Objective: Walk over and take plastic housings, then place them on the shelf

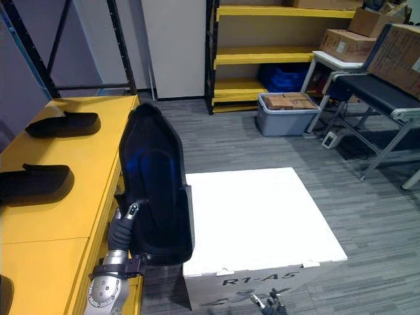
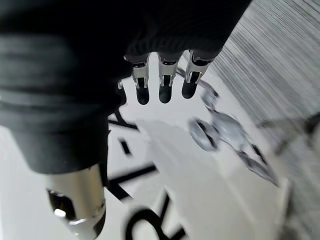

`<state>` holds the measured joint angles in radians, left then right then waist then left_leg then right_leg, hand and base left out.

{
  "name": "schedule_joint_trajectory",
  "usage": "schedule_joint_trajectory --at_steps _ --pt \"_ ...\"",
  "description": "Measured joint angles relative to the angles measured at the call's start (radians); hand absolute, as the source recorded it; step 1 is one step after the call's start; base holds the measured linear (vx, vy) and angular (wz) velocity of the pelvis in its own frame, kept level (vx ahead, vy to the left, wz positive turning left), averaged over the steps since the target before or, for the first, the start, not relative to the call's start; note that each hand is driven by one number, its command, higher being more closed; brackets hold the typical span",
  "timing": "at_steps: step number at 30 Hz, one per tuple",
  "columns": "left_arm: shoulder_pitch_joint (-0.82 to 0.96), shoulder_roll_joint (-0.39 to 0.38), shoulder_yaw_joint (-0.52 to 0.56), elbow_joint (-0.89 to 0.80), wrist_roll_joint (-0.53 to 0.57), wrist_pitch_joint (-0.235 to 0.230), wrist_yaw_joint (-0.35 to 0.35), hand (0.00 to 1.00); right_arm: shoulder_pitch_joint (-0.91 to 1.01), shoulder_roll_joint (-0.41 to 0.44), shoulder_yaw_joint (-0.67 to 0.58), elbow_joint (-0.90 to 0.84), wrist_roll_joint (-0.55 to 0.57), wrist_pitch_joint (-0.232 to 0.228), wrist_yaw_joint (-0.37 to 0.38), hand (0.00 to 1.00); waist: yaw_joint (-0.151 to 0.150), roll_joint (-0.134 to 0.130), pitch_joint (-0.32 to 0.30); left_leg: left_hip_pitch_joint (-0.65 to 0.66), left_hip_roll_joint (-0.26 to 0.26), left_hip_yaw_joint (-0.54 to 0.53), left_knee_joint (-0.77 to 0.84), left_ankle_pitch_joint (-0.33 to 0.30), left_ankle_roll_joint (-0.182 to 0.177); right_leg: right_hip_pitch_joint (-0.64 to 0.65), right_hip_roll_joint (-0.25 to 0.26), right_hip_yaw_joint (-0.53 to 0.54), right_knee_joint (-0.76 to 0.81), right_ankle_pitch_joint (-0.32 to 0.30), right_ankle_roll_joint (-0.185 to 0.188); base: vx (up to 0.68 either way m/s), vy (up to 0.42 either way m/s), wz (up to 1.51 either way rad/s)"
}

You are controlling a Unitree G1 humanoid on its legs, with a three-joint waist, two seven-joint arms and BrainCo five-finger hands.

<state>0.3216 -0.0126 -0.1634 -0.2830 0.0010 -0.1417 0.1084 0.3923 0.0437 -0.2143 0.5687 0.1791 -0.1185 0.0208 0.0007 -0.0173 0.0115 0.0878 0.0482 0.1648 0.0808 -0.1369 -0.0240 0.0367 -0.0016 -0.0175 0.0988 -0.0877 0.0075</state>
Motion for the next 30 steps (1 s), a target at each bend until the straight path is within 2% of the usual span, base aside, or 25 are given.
schedule_joint_trajectory --at_steps 3,8,10,12,13,15,16,17,20,22,23,24,25,26,27,28,29,30 --pt "-0.006 -0.016 -0.016 0.048 0.000 0.000 -0.002 1.00 -0.020 -0.001 0.001 0.056 -0.017 0.010 -0.001 0.00 0.016 0.001 -0.005 0.003 -0.011 -0.001 -0.010 0.001 0.000 0.001 -0.011 -0.004 0.000 -0.007 0.006 0.03 0.042 0.06" --pt "-0.006 -0.017 -0.026 0.088 0.000 0.001 0.003 1.00 -0.062 -0.012 0.034 0.124 -0.050 0.020 -0.009 0.00 0.019 -0.007 -0.010 0.003 -0.033 -0.010 -0.019 0.004 0.003 0.005 -0.033 -0.025 0.000 -0.021 0.015 0.04 0.044 0.15" --pt "-0.012 -0.016 -0.030 0.088 0.000 0.001 0.011 1.00 -0.078 -0.018 0.043 0.148 -0.050 0.020 -0.011 0.00 0.023 -0.012 -0.008 0.004 -0.042 -0.019 -0.021 0.005 0.005 0.002 -0.043 -0.033 0.021 -0.038 0.023 0.03 0.029 0.21" --pt "-0.041 -0.013 -0.056 0.088 0.000 0.001 0.017 1.00 -0.082 -0.024 0.054 0.166 -0.050 0.026 -0.029 0.00 0.028 -0.025 0.001 0.004 -0.063 -0.059 -0.019 0.011 0.010 -0.014 -0.065 -0.061 0.104 -0.085 0.024 0.02 -0.003 0.55" --pt "-0.051 -0.013 -0.062 0.088 0.000 0.001 0.020 1.00 -0.081 -0.029 0.057 0.169 -0.050 0.030 -0.032 0.00 0.031 -0.030 0.005 0.003 -0.067 -0.064 -0.013 0.013 0.010 -0.025 -0.066 -0.049 0.136 -0.097 0.021 0.01 -0.005 0.62" --pt "-0.081 -0.004 -0.078 0.091 0.001 0.001 0.031 1.00 -0.081 -0.036 0.059 0.171 -0.050 0.035 -0.037 0.00 0.036 -0.043 0.016 -0.023 -0.075 -0.100 0.033 0.014 0.010 -0.065 -0.054 0.076 0.245 -0.123 -0.015 -0.03 0.014 0.67" --pt "-0.105 0.001 -0.091 0.094 0.001 0.001 0.040 1.00 -0.082 -0.038 0.060 0.170 -0.050 0.034 -0.038 0.00 0.036 -0.049 0.020 -0.055 -0.081 -0.132 0.064 0.014 0.010 -0.079 -0.047 0.146 0.271 -0.133 -0.007 -0.04 0.011 0.86" --pt "-0.117 0.001 -0.096 0.094 0.001 0.001 0.042 1.00 -0.082 -0.039 0.060 0.170 -0.050 0.034 -0.038 0.00 0.037 -0.058 0.019 -0.069 -0.085 -0.150 0.075 0.014 0.010 -0.078 -0.048 0.160 0.271 -0.139 -0.001 -0.05 -0.022 1.07" --pt "-0.140 0.000 -0.098 0.089 0.001 0.000 0.044 1.00 -0.084 -0.053 0.080 0.169 -0.051 0.037 -0.043 0.00 0.055 -0.062 0.040 -0.139 -0.095 -0.243 0.125 0.016 0.006 -0.065 -0.057 0.109 0.234 -0.151 0.002 -0.10 -0.096 1.01" --pt "-0.140 -0.002 -0.101 0.071 0.000 0.000 0.043 1.00 -0.087 -0.064 0.091 0.166 -0.050 0.037 -0.051 0.00 0.067 -0.057 0.067 -0.199 -0.103 -0.335 0.173 0.028 -0.014 -0.047 -0.057 0.020 0.209 -0.151 0.002 -0.17 -0.153 1.22" --pt "-0.140 -0.002 -0.099 0.060 0.000 0.000 0.045 1.00 -0.090 -0.069 0.104 0.167 -0.052 0.037 -0.052 0.00 0.067 -0.055 0.071 -0.219 -0.101 -0.341 0.180 0.030 -0.023 -0.046 -0.058 -0.002 0.200 -0.151 0.002 -0.22 -0.135 1.30" --pt "-0.141 -0.004 -0.096 0.037 -0.004 0.000 0.046 1.00 -0.105 -0.079 0.117 0.167 -0.072 0.037 -0.053 0.00 0.064 -0.049 0.082 -0.248 -0.070 -0.284 0.192 0.016 -0.037 -0.043 -0.060 -0.061 0.183 -0.145 -0.008 -0.27 -0.120 1.28" --pt "-0.144 -0.006 -0.099 0.015 -0.017 -0.001 0.046 1.00 -0.117 -0.081 0.116 0.168 -0.082 0.039 -0.062 0.00 0.063 -0.038 0.096 -0.302 0.006 -0.117 0.309 -0.022 -0.029 -0.037 -0.061 -0.117 0.174 -0.141 -0.015 -0.23 -0.098 1.25" --pt "-0.144 -0.008 -0.101 0.008 -0.019 -0.001 0.046 1.00 -0.118 -0.084 0.117 0.168 -0.083 0.040 -0.066 0.00 0.064 -0.035 0.099 -0.319 0.042 -0.040 0.375 -0.044 -0.024 -0.031 -0.064 -0.140 0.173 -0.140 -0.016 -0.22 -0.058 1.22" --pt "-0.147 -0.016 -0.105 0.005 -0.019 -0.003 0.047 1.00 -0.114 -0.088 0.116 0.166 -0.084 0.045 -0.074 0.00 0.061 -0.033 0.101 -0.326 0.101 0.070 0.476 -0.075 -0.004 -0.009 -0.074 -0.192 0.170 -0.140 -0.016 -0.12 0.005 0.96" --pt "-0.151 -0.019 -0.109 0.005 -0.019 -0.003 0.047 1.00 -0.109 -0.091 0.116 0.164 -0.084 0.048 -0.077 0.00 0.060 -0.034 0.101 -0.318 0.125 0.114 0.513 -0.084 0.011 -0.002 -0.080 -0.217 0.169 -0.140 -0.016 -0.17 0.040 1.32" --pt "-0.161 -0.021 -0.127 0.005 -0.022 -0.010 0.048 1.00 -0.094 -0.096 0.117 0.159 -0.092 0.048 -0.078 0.00 0.052 -0.033 0.089 -0.292 0.172 0.204 0.572 -0.108 0.029 0.011 -0.104 -0.280 0.165 -0.140 -0.015 -0.10 0.070 1.11" --pt "-0.165 -0.019 -0.136 0.005 -0.024 -0.016 0.049 1.00 -0.087 -0.096 0.117 0.160 -0.092 0.047 -0.078 0.00 0.041 -0.031 0.082 -0.280 0.183 0.229 0.572 -0.118 0.033 0.015 -0.114 -0.310 0.159 -0.140 -0.012 -0.09 0.121 1.51"
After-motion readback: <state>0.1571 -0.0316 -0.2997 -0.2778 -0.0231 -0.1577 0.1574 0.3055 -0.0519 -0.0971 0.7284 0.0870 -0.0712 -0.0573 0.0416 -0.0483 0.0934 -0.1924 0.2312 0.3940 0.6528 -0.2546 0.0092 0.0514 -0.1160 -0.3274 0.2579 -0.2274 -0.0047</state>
